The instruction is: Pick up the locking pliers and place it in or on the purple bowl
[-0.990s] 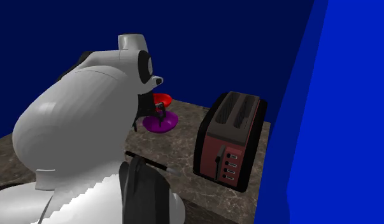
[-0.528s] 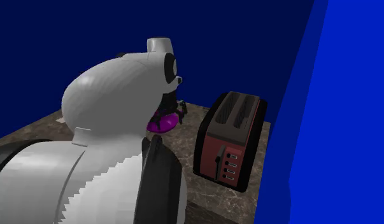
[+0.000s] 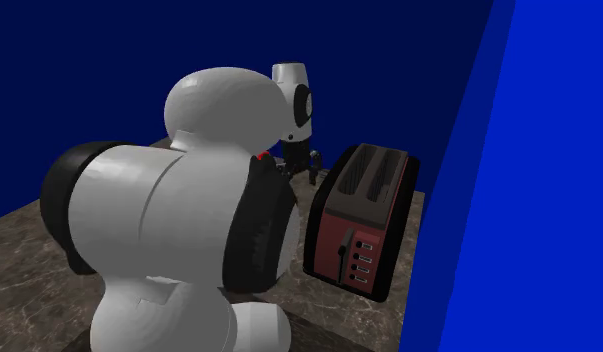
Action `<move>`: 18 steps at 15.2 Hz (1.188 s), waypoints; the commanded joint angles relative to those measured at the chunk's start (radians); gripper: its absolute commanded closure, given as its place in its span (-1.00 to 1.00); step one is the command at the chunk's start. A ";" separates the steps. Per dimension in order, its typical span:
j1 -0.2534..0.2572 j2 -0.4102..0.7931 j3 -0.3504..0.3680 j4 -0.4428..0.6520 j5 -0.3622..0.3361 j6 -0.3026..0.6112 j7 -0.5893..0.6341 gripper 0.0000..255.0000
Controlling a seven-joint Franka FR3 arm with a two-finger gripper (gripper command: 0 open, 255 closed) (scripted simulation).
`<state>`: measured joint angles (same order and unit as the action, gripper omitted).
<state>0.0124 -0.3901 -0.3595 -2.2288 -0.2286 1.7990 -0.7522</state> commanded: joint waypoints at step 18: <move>-0.113 0.804 -0.130 0.741 0.259 0.050 -0.792 -1.00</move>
<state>-0.0805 0.3672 -0.4946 -1.5476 0.0128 1.8624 -1.5027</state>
